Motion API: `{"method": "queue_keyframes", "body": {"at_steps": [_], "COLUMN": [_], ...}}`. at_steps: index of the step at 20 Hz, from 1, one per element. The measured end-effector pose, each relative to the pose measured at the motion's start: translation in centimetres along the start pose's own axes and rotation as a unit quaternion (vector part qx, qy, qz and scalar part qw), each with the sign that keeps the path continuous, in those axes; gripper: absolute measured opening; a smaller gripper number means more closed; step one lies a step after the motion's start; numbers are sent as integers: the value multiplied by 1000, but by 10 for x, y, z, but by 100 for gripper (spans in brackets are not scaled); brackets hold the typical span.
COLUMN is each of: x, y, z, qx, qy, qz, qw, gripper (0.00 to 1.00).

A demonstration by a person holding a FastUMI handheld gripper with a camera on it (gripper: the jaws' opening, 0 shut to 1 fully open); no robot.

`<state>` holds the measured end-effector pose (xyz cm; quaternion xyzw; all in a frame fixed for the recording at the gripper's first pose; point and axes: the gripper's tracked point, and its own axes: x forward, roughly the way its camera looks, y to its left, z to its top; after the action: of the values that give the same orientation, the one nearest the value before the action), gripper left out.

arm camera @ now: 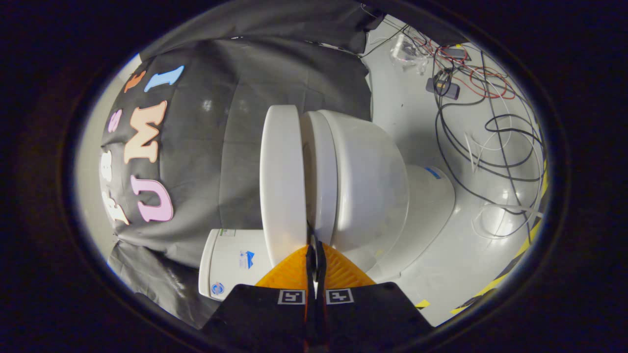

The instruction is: Open the toilet lid.

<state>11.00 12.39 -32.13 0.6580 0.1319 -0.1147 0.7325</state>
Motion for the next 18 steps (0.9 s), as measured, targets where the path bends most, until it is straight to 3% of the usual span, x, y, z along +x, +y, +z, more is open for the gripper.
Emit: {"method": "queue_keyframes", "body": {"at_steps": [4, 8, 18], "x": [-2, -11, -21], "y": [4, 26, 55], "z": [3, 4, 8], "qx": [-6, -31, -126], "qy": [-23, -30, -40], "qz": [-29, -32, -64], "qw": [999, 999, 989], "gripper": [1, 1, 1]}}
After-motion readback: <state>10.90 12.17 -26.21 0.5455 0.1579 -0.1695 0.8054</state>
